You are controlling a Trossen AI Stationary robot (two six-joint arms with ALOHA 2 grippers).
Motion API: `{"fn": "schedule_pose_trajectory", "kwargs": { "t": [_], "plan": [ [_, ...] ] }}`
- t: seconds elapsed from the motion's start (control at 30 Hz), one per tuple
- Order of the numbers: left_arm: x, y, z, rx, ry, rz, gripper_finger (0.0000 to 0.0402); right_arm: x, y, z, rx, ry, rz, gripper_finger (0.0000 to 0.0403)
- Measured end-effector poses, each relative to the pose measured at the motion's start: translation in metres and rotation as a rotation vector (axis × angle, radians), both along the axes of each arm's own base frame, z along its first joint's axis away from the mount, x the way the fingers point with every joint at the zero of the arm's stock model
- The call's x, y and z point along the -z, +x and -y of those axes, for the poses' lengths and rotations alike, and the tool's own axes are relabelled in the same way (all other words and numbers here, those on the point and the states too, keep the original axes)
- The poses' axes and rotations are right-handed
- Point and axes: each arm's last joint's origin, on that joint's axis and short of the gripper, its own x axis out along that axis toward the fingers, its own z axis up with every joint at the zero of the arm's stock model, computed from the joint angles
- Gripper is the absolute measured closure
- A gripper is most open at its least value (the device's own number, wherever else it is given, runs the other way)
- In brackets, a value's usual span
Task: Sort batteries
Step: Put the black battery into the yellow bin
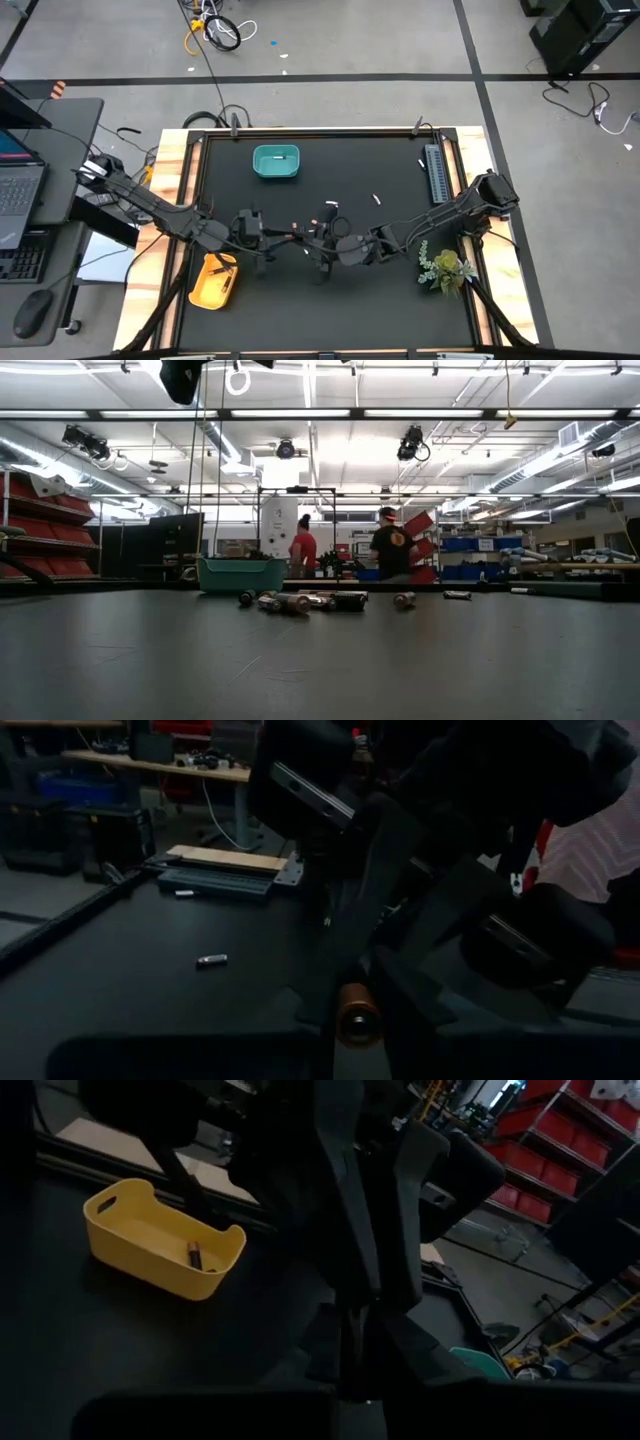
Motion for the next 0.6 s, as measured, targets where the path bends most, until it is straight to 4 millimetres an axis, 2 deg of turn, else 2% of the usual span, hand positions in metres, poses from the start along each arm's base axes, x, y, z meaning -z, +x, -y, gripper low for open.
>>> {"fn": "schedule_pose_trajectory", "kwargs": {
  "t": [0.23,0.47,0.6],
  "plan": [
    [0.002,0.0,-0.002,-0.051,0.051,-0.02,0.0341,-0.005,0.001,0.001,0.07,0.007,0.055,0.0308],
    [0.012,-0.003,-0.009,-0.096,0.104,-0.135,0.0341,-0.004,-0.002,0.006,0.211,-0.014,0.05,0.0296],
    [0.011,-0.018,-0.013,-0.031,0.06,-0.271,0.0341,0.001,-0.009,0.001,0.228,0.018,0.0,0.0291]
  ]
}}
